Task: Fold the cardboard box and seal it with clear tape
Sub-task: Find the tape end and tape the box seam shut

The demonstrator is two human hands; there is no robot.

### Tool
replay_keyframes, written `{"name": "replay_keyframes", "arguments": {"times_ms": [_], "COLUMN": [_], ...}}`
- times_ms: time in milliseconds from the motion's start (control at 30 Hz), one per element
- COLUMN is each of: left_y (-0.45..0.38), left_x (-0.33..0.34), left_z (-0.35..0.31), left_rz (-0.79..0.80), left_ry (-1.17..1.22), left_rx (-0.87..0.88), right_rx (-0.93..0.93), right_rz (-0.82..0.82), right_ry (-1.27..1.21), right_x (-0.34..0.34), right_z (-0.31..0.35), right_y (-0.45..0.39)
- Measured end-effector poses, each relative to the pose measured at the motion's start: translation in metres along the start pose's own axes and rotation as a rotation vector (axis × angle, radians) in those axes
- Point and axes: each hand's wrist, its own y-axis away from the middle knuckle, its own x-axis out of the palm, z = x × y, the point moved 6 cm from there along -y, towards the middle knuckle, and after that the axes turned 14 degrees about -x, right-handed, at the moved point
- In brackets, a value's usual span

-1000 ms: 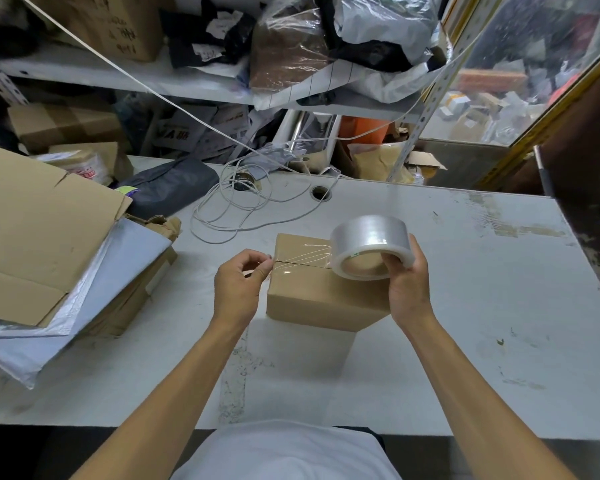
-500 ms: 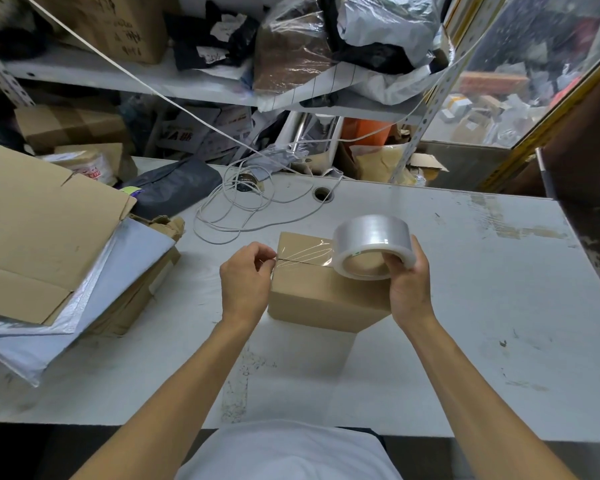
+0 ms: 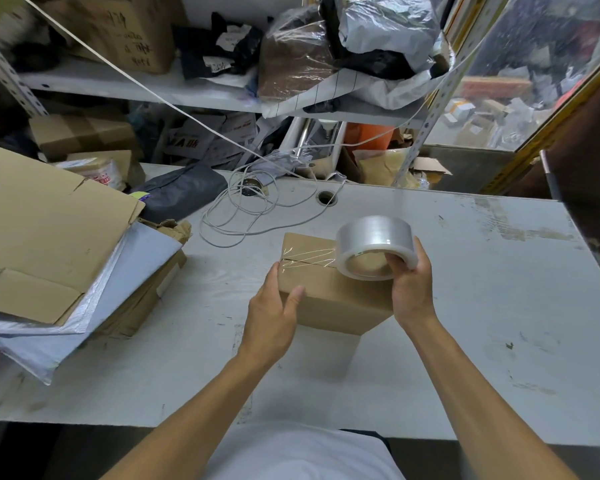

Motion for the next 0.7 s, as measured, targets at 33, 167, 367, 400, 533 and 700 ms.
{"name": "replay_keyframes", "arguments": {"times_ms": [33,167,367,400,533,700], "left_y": [-0.001,-0.009,-0.008,-0.008,-0.008,-0.007], "left_x": [-0.001,-0.004,0.007,0.008,0.008,0.009], "left_z": [0.002,0.002,-0.015,-0.013,-0.012,-0.014], "left_rz": [0.022,0.056,0.003,-0.007,-0.046,-0.088], "left_ry": [0.019,-0.062,-0.541,-0.626,-0.847,-0.935], "left_rx": [-0.012,0.022,0.470,0.487,0.484,0.497], "right_rx": [-0.001,-0.006,-0.016,-0.019,-0.055,-0.115], "right_rz": [-0.002,0.001,0.006,0.010,0.032,0.000], "right_ry": [-0.003,0.004,0.006,0.007,0.005,-0.023], "right_x": [0.000,0.000,0.001,0.002,0.001,-0.005], "right_z": [0.000,0.000,0.000,0.001,0.003,0.008], "right_y": [0.000,0.001,0.001,0.001,0.001,-0.001]}}
